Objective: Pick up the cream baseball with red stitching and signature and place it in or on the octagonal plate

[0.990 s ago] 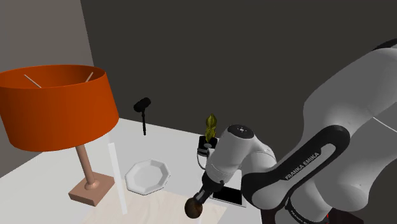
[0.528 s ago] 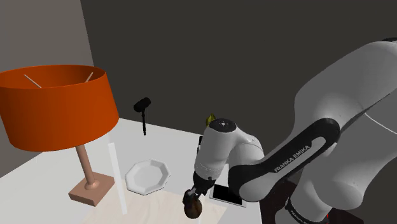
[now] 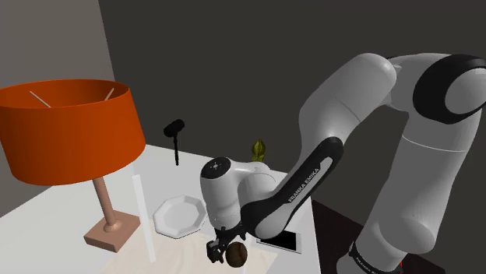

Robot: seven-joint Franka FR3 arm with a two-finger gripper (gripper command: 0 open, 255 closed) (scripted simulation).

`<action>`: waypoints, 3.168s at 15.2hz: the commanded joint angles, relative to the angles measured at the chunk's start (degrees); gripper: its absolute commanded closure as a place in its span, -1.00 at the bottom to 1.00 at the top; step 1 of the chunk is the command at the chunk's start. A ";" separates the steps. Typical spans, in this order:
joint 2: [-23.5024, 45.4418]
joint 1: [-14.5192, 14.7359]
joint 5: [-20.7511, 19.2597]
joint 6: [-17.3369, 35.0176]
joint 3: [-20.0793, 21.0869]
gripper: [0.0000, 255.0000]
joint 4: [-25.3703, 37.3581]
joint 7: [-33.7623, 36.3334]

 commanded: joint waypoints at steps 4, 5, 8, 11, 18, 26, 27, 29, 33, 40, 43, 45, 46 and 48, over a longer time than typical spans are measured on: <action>1.69 0.21 -2.04 1.86 -0.67 -1.00 -0.75 1.42; 1.69 0.21 -2.04 1.86 -0.67 -1.00 -0.75 1.42; 1.69 0.21 -2.04 1.86 -0.67 -1.00 -0.75 1.42; 1.68 0.21 -2.03 1.85 -0.66 1.00 -0.75 1.42; 1.68 0.21 -2.03 1.85 -0.66 1.00 -0.75 1.41; -3.53 -0.60 3.29 -2.18 0.76 1.00 -0.39 -2.65; -4.36 -0.65 4.11 -2.89 0.89 1.00 -0.27 -3.28; -6.00 -0.73 5.65 -4.35 1.08 1.00 0.01 -4.50; -9.11 -0.71 8.37 -7.38 1.16 1.00 0.77 -6.70; -5.04 -2.04 5.12 -11.31 0.06 1.00 7.92 -7.11; 1.24 -2.41 0.66 -13.35 -1.28 1.00 14.82 -6.32; 5.33 -2.18 -1.87 -15.00 -2.32 1.00 19.73 -6.10; 7.35 -1.97 -3.01 -15.91 -2.85 1.00 22.29 -6.09; 11.36 -1.34 -5.05 -17.86 -3.94 1.00 27.62 -6.25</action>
